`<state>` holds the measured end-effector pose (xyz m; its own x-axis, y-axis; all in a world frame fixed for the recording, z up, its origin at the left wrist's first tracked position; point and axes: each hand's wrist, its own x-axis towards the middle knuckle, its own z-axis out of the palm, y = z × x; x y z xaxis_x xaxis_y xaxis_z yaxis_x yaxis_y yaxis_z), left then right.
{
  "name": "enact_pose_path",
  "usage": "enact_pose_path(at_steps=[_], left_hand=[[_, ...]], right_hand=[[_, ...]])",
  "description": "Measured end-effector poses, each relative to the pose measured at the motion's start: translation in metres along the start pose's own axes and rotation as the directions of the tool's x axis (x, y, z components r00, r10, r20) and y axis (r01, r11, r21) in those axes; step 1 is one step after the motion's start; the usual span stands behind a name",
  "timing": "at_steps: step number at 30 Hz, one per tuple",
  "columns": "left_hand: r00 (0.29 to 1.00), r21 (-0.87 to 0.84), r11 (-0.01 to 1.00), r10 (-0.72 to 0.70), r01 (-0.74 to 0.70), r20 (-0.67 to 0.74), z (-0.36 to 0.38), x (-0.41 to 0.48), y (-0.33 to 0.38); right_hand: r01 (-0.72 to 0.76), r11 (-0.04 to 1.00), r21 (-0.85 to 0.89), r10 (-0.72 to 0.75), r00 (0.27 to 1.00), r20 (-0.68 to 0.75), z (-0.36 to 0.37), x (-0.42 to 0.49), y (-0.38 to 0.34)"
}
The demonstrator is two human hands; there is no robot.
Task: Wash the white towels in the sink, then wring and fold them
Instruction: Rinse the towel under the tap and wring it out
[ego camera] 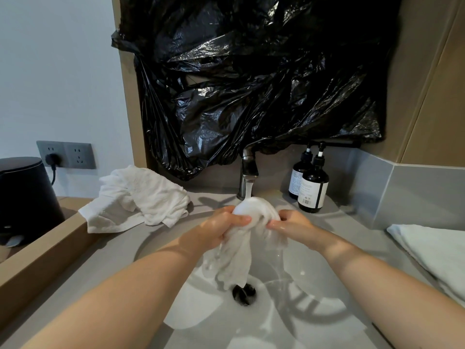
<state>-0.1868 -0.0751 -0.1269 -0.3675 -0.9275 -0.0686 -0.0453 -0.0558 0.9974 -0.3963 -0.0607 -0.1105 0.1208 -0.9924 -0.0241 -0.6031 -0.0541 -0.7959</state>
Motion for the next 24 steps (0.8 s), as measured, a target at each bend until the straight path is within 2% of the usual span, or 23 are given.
enact_pose_path(at_steps=[2,5,7,9,14,17,20,24], left_hand=[[1.0,0.043,0.999,-0.006,0.007,-0.024,-0.003,0.001,0.0],[0.998,0.137,0.99,0.028,-0.019,-0.063,-0.008,0.002,0.0],[0.998,0.136,0.99,0.031,-0.022,-0.062,-0.011,0.003,0.001],[0.999,0.104,0.994,0.036,-0.037,0.011,-0.011,0.003,0.003],[0.964,0.15,0.981,0.085,-0.125,0.251,0.0,-0.001,0.0],[0.962,0.225,0.973,-0.006,-0.057,0.272,-0.005,-0.004,-0.007],[0.975,0.33,0.944,-0.099,0.028,0.199,-0.017,-0.004,-0.012],[0.98,0.084,0.996,-0.054,0.039,0.189,-0.019,-0.006,-0.005]], right_hand=[[-0.034,0.979,0.2,0.034,0.999,0.004,-0.002,0.002,0.0],[-0.106,0.858,0.503,0.121,0.993,0.004,-0.008,-0.001,-0.011],[-0.099,0.784,0.613,0.127,0.992,-0.001,-0.013,-0.004,-0.018],[-0.068,0.717,0.694,0.072,0.997,0.022,-0.017,-0.007,-0.025],[-0.006,0.541,0.841,0.025,1.0,-0.009,-0.014,-0.008,-0.046],[-0.001,0.447,0.895,0.019,1.0,-0.008,-0.013,-0.008,-0.05],[-0.029,0.379,0.925,0.055,0.998,0.008,-0.017,-0.008,-0.049],[-0.043,0.324,0.945,0.098,0.995,0.012,-0.031,-0.012,-0.04]])
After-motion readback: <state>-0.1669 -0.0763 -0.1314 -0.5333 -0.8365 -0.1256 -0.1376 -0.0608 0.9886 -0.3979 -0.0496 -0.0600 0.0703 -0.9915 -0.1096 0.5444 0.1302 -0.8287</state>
